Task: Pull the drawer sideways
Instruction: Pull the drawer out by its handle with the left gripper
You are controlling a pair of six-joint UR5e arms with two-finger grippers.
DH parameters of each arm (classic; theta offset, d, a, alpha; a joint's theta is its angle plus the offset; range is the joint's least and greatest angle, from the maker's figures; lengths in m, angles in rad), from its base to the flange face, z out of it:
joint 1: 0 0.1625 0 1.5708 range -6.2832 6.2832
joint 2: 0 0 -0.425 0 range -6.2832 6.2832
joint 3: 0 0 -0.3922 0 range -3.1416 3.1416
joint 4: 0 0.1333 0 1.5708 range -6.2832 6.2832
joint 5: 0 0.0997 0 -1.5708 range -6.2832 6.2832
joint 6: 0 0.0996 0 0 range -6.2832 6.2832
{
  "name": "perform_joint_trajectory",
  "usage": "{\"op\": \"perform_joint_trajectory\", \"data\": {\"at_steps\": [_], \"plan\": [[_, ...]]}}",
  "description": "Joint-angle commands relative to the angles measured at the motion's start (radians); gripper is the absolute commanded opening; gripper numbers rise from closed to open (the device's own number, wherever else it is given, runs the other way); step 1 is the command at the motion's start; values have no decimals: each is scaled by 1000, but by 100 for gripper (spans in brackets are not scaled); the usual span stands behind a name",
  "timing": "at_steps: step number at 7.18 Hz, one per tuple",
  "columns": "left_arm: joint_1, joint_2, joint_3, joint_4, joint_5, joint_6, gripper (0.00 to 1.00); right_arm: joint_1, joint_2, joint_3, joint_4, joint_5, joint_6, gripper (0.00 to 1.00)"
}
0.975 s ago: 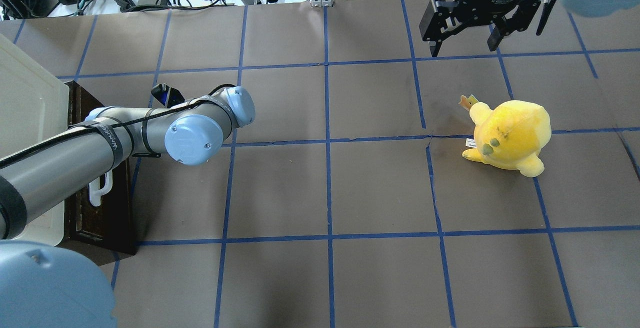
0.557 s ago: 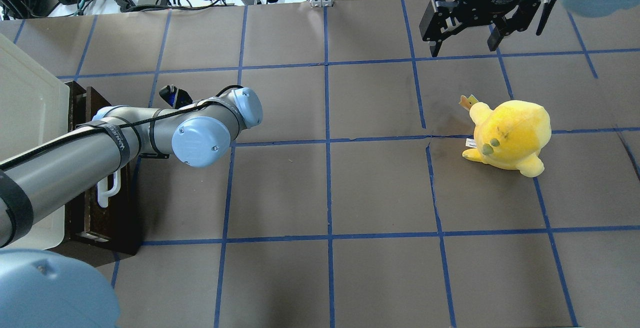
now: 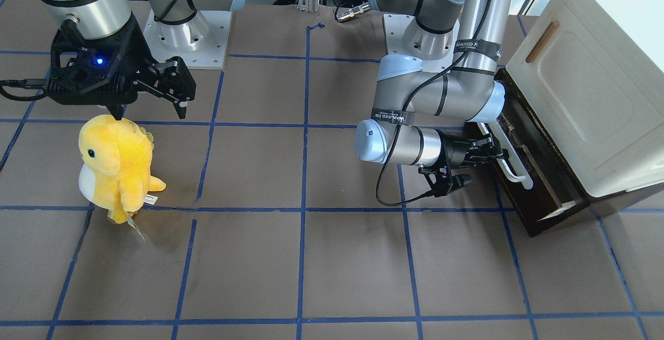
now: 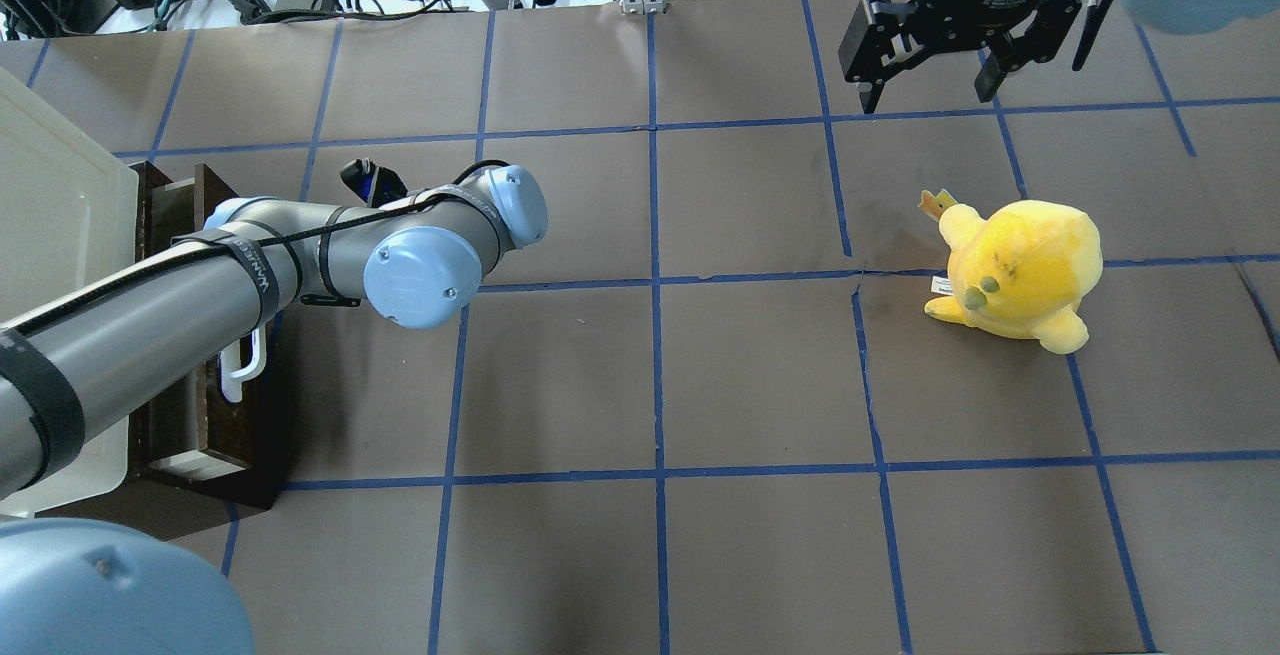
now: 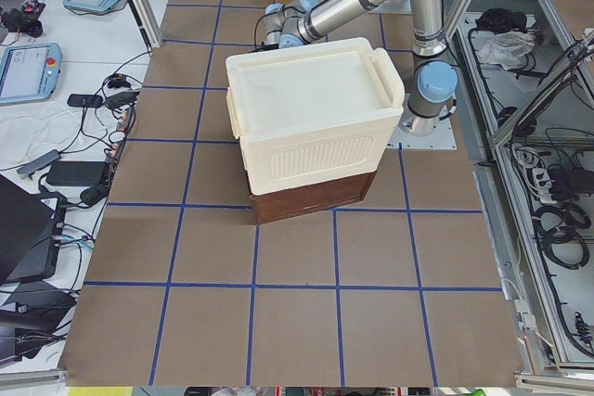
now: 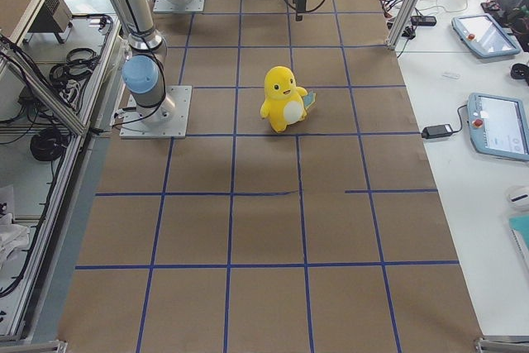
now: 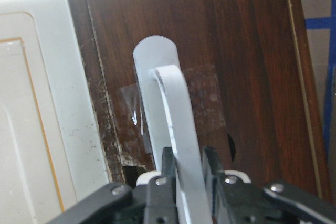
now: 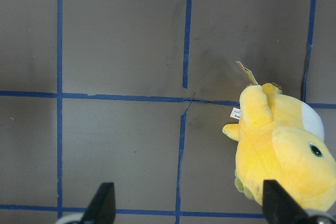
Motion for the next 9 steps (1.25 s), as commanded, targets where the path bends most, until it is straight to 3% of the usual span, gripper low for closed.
{"op": "perform_joint_trajectory", "data": {"at_steps": [1,9], "plan": [[-21,-2,8,1,-36,1,27,0,0,0,0,0,0,100],[-78,3,37,-10,-44,4,28,0,0,0,0,0,0,100]]}}
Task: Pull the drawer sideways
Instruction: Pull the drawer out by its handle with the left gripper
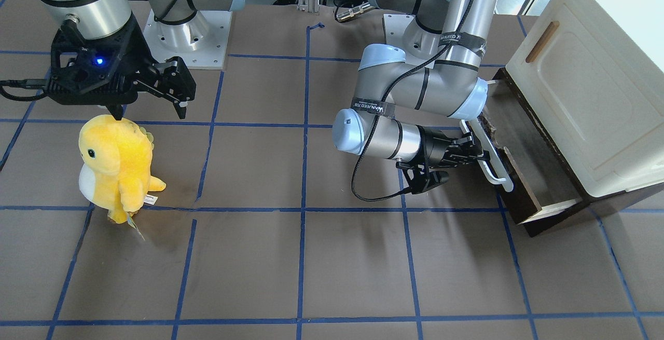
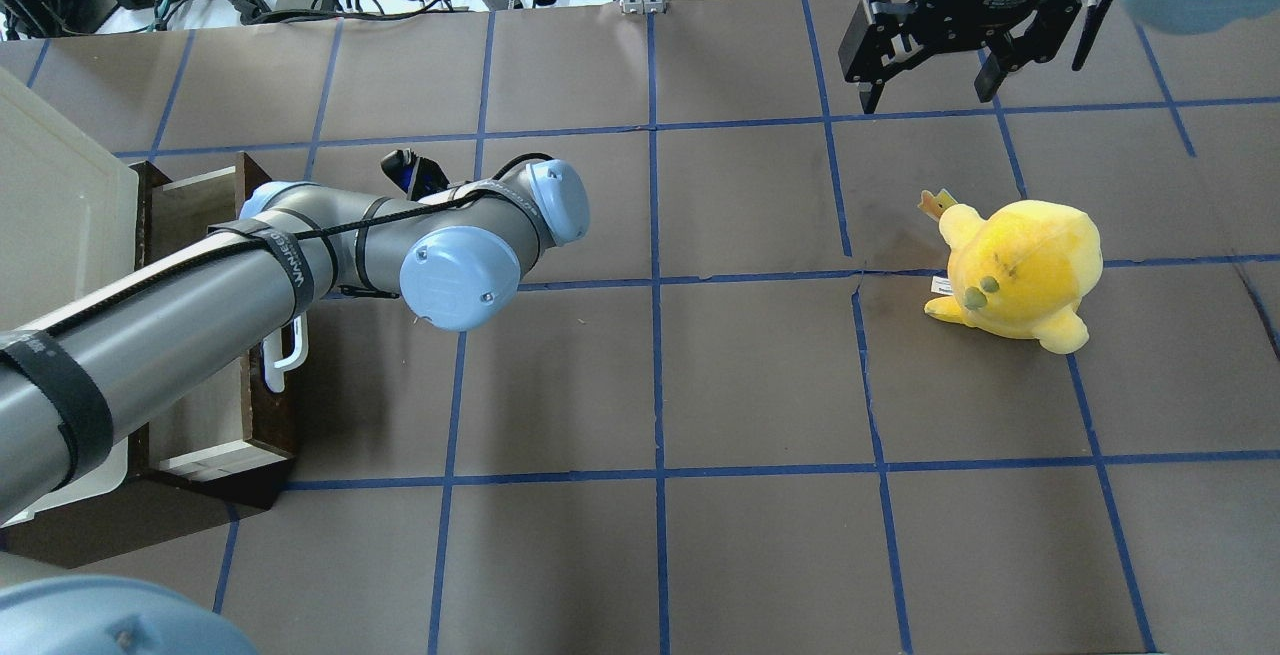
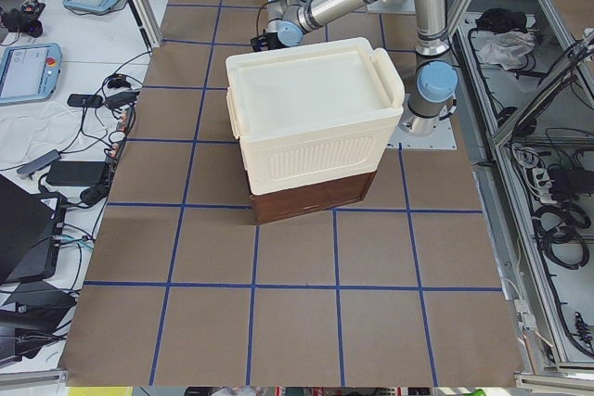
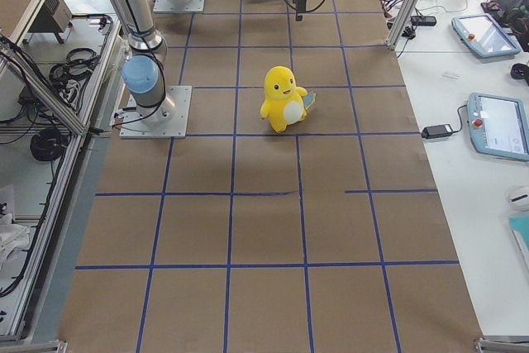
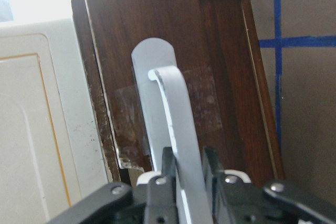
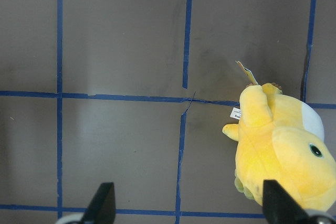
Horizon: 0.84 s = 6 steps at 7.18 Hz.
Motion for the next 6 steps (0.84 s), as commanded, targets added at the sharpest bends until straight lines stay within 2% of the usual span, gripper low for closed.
{"op": "perform_joint_trajectory", "data": {"at_steps": [1,3,5,6], "plan": [[-15,2,2,-3,-11,0,31,0,0,0,0,0,0,100],[-17,-1,2,-3,-13,0,45,0,0,0,0,0,0,100],[-31,3,3,1,-18,0,74,0,0,0,0,0,0,100],[-56,14,20,4,-53,2,81,0,0,0,0,0,0,100]]}}
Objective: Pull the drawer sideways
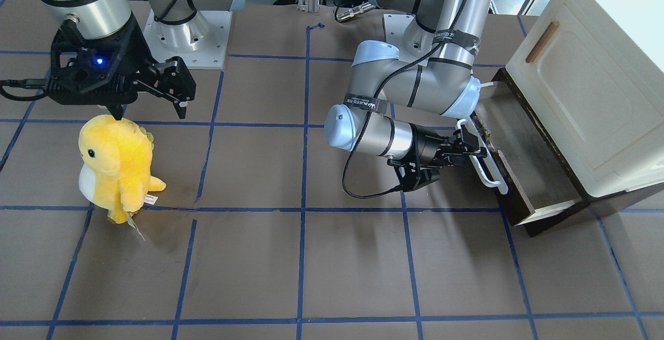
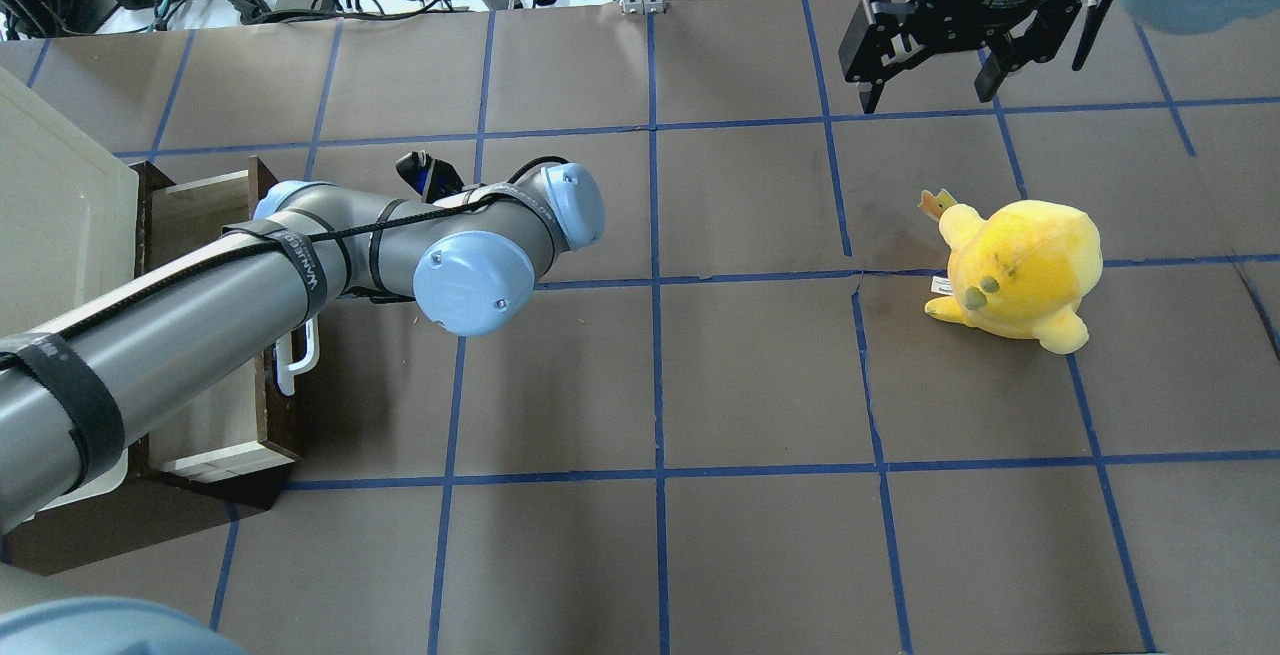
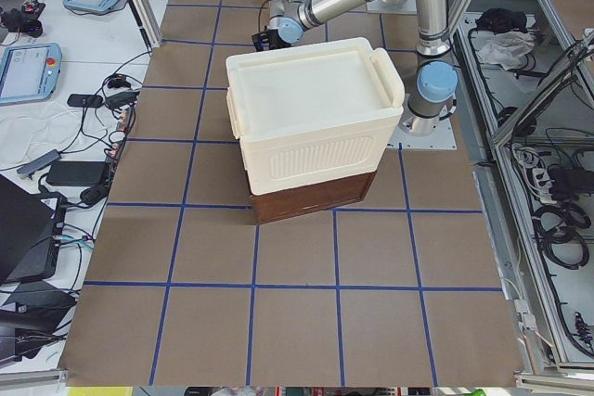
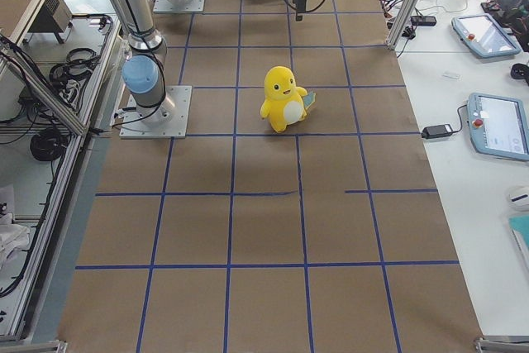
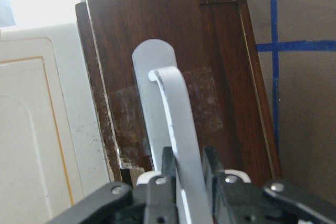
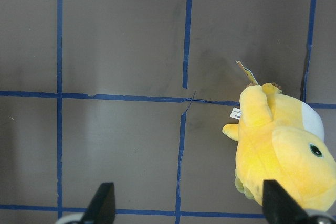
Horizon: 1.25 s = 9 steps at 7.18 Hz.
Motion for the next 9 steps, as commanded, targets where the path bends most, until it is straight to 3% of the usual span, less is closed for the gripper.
{"op": "perform_joint_trajectory", "data": {"at_steps": [1,2,5,7,9], "plan": [[-46,17,64,2,-117,35,81,0,0,0,0,0,0,100],[-60,38,117,16,-298,155,81,0,0,0,0,0,0,100],[-65,154,273,16,-666,399,81,0,0,0,0,0,0,100],[-34,272,295,14,-925,423,82,0,0,0,0,0,0,100],[50,403,284,-25,-1056,458,82,0,0,0,0,0,0,100]]}}
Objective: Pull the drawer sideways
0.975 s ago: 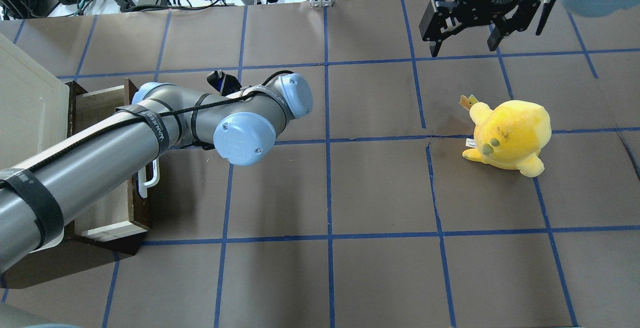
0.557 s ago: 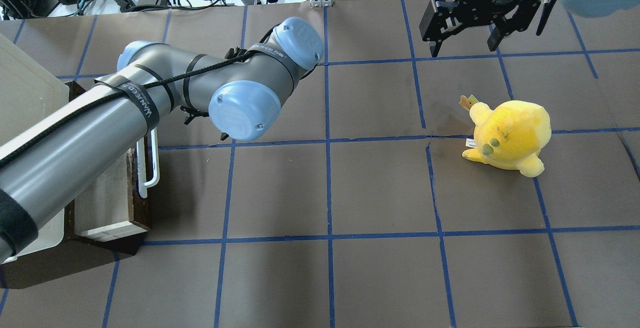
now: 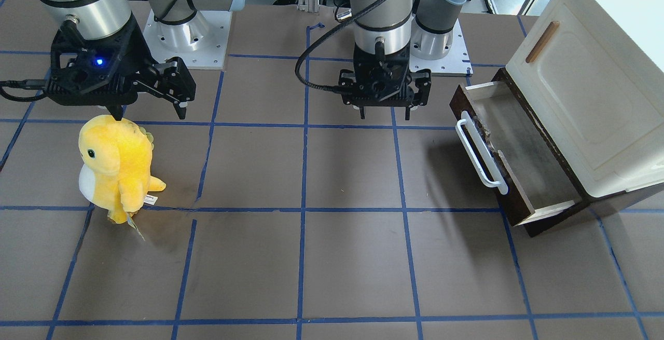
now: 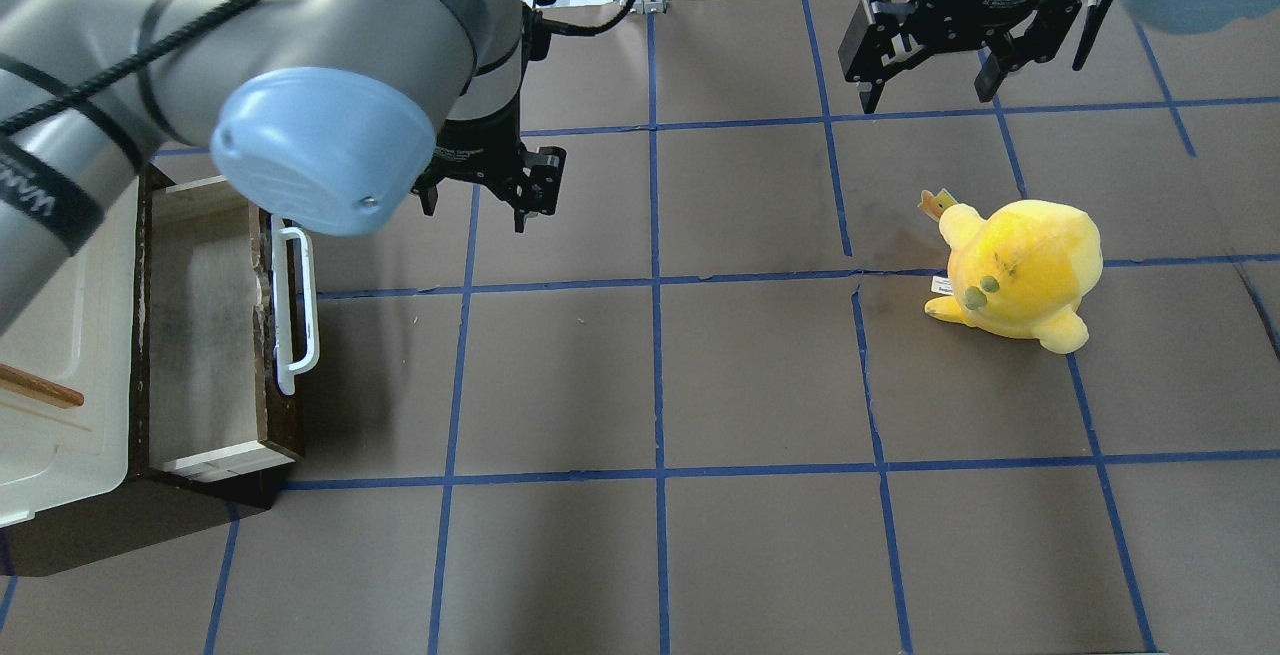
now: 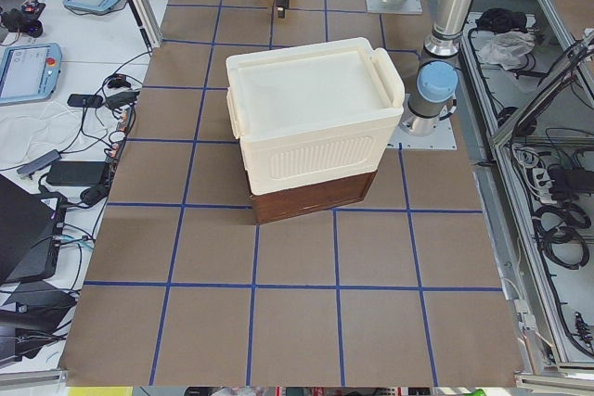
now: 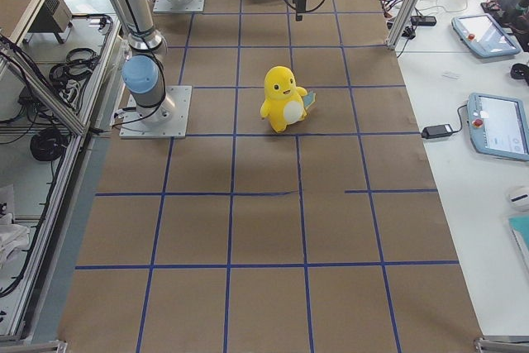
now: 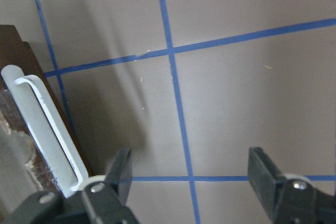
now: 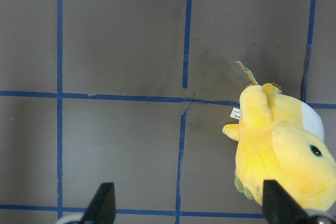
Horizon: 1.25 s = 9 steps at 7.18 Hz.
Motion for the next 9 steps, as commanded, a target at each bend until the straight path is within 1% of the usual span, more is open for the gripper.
{"op": "perform_joint_trajectory", "data": {"at_steps": [1,2,3,4,6,9], "plan": [[104,123,-4,-40,-92,66,82,0,0,0,0,0,0,100],[179,158,-7,-44,-141,68,82,0,0,0,0,0,0,100],[243,174,-15,-45,-182,74,87,0,0,0,0,0,-2,100],[265,180,-30,-42,-187,123,92,0,0,0,0,0,0,100],[264,183,-43,-33,-187,125,100,0,0,0,0,0,0,100],[262,183,-43,-33,-186,123,100,0,0,0,0,0,-2,100]]}}
